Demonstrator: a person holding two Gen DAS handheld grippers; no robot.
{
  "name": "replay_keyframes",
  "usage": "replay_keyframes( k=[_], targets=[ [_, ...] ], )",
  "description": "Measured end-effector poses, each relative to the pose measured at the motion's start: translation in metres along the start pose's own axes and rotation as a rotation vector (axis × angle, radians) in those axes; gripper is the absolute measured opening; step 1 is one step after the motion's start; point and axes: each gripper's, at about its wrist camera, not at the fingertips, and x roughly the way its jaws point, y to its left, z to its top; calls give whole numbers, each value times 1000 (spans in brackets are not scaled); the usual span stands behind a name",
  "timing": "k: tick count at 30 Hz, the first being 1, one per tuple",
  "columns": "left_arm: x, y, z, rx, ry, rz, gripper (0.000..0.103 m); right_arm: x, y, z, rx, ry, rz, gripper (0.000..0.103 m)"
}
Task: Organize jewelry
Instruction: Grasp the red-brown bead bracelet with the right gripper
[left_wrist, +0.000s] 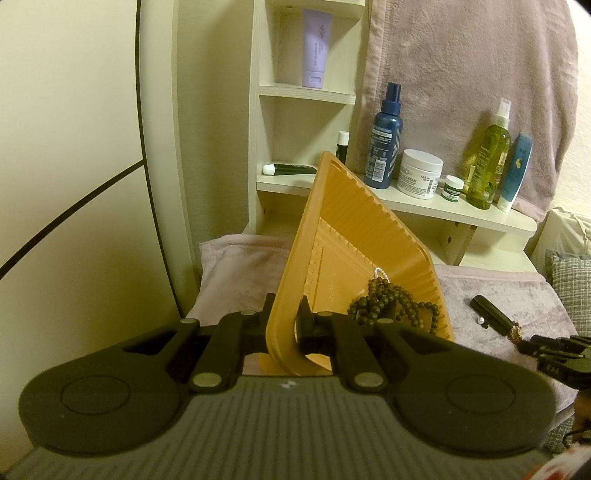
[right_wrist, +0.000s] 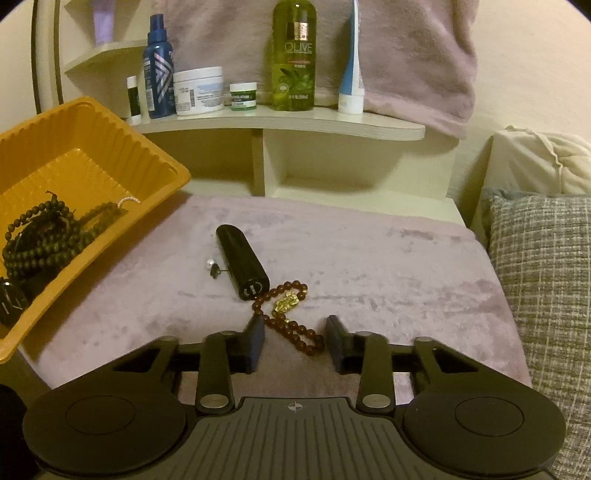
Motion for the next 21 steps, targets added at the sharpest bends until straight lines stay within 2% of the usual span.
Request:
replay_keyframes(
  k=[4,10,15,18,19,21],
  targets=[
    [0,-1,0,0,0,0,8,-7,1,1,-12,-5,0,0],
    [0,0,0,3,-4,-2,8,-28,1,8,-30,-45,-16,0],
    [-1,-1,0,2,-6,-9,9,-21,0,8,-53,-21,-13,1],
    [-1,-1,1,0,-6,-9,9,-13,-1,8,-42,-13,-1,12],
    [-1,-1,1,-1,-5,-9,9,-11,-1,9,-33,-14,6,19],
    [-1,-1,1,-1,-5,-9,9,-5,-1,11,-10,-13,11,22]
  ],
)
